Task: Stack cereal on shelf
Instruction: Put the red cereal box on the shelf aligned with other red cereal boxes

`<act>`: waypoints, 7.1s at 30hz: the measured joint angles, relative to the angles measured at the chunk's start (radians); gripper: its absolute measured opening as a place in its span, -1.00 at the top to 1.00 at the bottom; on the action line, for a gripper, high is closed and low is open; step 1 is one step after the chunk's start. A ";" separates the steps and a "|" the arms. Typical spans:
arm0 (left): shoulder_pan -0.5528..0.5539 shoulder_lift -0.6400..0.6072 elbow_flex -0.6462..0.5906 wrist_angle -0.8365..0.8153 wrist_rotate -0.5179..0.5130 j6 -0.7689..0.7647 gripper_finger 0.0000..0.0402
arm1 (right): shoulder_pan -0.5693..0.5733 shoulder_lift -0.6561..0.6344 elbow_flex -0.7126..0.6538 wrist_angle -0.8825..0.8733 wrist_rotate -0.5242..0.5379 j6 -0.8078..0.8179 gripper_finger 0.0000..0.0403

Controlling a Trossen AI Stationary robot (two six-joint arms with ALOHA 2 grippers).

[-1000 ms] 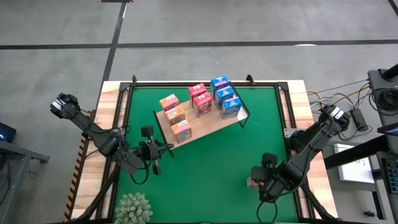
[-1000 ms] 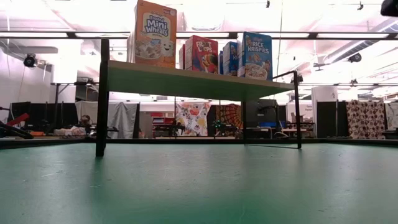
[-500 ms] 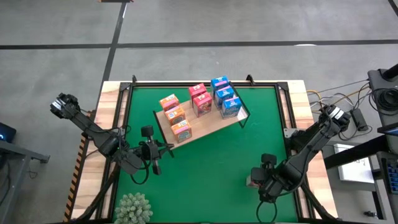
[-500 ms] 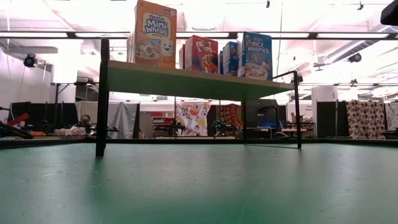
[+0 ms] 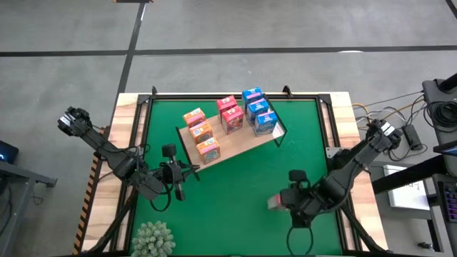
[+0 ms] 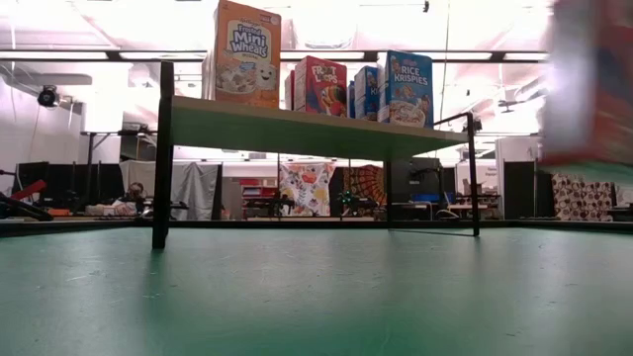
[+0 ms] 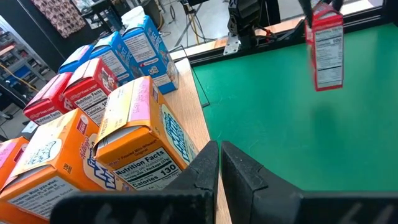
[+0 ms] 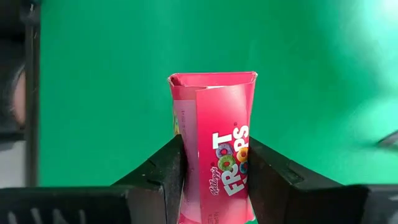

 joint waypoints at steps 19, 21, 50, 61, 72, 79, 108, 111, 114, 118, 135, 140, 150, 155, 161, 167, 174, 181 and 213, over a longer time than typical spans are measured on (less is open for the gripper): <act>-0.031 0.000 0.054 -0.010 0.000 0.072 0.99 | -0.388 0.002 0.305 0.114 0.067 -0.761 0.33; -0.041 0.000 0.074 -0.017 0.000 0.116 0.99 | -0.413 0.005 0.326 0.135 0.067 -0.817 0.33; -0.069 -0.078 0.102 -0.076 -0.004 0.176 0.99 | -0.664 0.304 0.772 -0.267 -0.131 -1.082 0.33; -0.069 -0.077 0.101 -0.074 -0.004 0.175 0.99 | -0.721 0.310 0.771 -0.254 -0.179 -1.146 0.33; -0.069 -0.077 0.101 -0.074 -0.003 0.176 0.99 | -0.737 0.310 0.757 -0.222 -0.170 -1.135 0.31; -0.069 -0.077 0.101 -0.070 -0.003 0.175 0.99 | -0.742 0.310 0.735 -0.218 -0.160 -1.137 0.27; -0.069 -0.077 0.101 -0.067 -0.003 0.176 0.99 | -0.740 0.307 0.773 -0.176 -0.140 -1.162 -0.22; -0.069 -0.077 0.101 -0.067 -0.003 0.175 0.99 | -0.729 0.306 0.807 -0.193 -0.140 -1.156 -0.20; -0.069 -0.077 0.101 -0.067 -0.003 0.176 0.99 | -0.710 0.299 0.841 -0.230 -0.140 -1.152 -0.13; -0.069 -0.077 0.101 -0.067 -0.003 0.175 0.99 | -0.698 0.279 0.856 -0.272 -0.142 -1.129 0.03; -0.069 -0.076 0.101 -0.067 -0.003 0.203 0.99 | -0.771 0.236 0.816 -0.339 -0.099 -1.153 0.94; -0.069 -0.078 0.101 -0.062 -0.003 0.255 0.99 | -0.832 0.236 0.773 -0.315 -0.115 -1.178 0.94; -0.068 -0.096 0.116 -0.062 -0.004 0.316 0.99 | -0.864 0.236 0.719 -0.275 -0.179 -1.198 0.94; -0.068 -0.097 0.116 -0.062 -0.005 0.316 0.99 | -0.864 0.237 0.705 -0.258 -0.180 -1.197 0.94; -0.068 -0.097 0.117 -0.062 -0.005 0.316 0.99 | -0.864 0.237 0.703 -0.254 -0.180 -1.198 0.94; -0.068 -0.097 0.117 -0.061 -0.005 0.316 0.99 | -0.864 0.237 0.676 -0.228 -0.181 -1.198 0.94; -0.068 -0.097 0.118 -0.061 -0.005 0.316 0.99 | -0.864 0.237 0.654 -0.200 -0.179 -1.210 0.94; -0.068 -0.097 0.118 -0.061 -0.005 0.316 0.99 | -0.864 0.237 0.654 -0.184 -0.179 -1.215 0.94; -0.068 -0.097 0.118 -0.060 -0.005 0.312 0.99 | -0.864 0.237 0.653 -0.125 -0.169 -1.261 0.94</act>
